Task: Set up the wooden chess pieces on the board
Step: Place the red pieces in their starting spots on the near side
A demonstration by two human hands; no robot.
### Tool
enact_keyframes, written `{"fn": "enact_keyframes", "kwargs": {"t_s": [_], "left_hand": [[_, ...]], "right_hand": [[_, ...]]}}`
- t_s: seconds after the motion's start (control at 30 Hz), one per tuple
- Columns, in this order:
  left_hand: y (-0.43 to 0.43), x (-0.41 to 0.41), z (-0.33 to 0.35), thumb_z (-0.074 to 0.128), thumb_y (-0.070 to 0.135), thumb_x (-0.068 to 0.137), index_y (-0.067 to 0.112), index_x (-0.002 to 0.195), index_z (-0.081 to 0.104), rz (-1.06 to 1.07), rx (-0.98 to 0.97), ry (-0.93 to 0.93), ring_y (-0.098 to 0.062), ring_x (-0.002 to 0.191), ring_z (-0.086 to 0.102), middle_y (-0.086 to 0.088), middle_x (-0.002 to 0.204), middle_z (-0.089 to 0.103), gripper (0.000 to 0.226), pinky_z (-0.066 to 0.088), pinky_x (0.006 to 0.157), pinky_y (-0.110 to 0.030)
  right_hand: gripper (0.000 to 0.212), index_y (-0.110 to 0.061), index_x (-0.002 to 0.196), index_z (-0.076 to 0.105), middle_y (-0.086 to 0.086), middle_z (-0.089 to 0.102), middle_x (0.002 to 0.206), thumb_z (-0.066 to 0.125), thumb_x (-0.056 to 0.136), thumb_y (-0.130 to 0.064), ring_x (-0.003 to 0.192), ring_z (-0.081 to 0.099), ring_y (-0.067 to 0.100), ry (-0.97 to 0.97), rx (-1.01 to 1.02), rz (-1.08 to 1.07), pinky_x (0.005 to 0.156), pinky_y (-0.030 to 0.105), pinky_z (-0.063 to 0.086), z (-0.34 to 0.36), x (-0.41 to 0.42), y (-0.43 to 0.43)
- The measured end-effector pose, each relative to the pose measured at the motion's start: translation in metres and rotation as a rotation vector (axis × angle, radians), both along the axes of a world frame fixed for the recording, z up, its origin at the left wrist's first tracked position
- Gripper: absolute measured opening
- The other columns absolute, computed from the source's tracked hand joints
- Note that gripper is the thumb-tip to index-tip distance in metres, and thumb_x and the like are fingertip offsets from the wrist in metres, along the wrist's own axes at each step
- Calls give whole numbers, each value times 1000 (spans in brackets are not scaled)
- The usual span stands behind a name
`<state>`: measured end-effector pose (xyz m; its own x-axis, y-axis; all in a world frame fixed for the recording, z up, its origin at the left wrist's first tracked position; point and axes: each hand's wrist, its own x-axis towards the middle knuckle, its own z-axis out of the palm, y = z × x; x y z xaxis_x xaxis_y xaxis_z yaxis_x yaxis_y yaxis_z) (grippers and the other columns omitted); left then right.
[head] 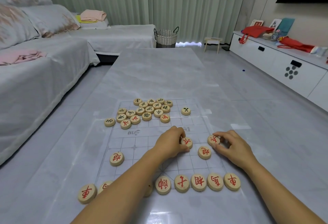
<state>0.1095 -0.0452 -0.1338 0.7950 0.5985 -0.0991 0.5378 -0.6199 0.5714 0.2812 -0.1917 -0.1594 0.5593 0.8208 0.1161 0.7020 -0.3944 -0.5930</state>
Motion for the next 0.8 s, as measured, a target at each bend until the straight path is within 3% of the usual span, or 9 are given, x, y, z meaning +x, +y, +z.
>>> {"fn": "enact_keyframes", "kwargs": {"t_s": [0.3,0.47,0.8], "left_hand": [[-3,3,-1,74,34,73,15,107,50,47,-1,-12,-19,91,50,-4,110,53,45,44,79,-34],[-4,2,1,74,34,74,16,107,50,48,-11,-2,-20,94,52,-4,110,53,45,45,80,-34],[-6,4,2,74,35,73,15,104,50,76,-14,2,-24,95,54,-5,108,54,44,47,81,-37]], "right_hand": [[36,-27,113,59,-7,53,97,67,80,-38,87,51,8,-19,10,-12,65,16,37,-1,0,-1],[35,-27,108,60,-8,55,98,69,77,-41,89,53,9,-14,11,-21,71,23,41,-3,1,0],[34,-27,106,59,-8,55,98,69,77,-41,88,53,9,-16,9,-18,67,21,40,-4,3,1]]}}
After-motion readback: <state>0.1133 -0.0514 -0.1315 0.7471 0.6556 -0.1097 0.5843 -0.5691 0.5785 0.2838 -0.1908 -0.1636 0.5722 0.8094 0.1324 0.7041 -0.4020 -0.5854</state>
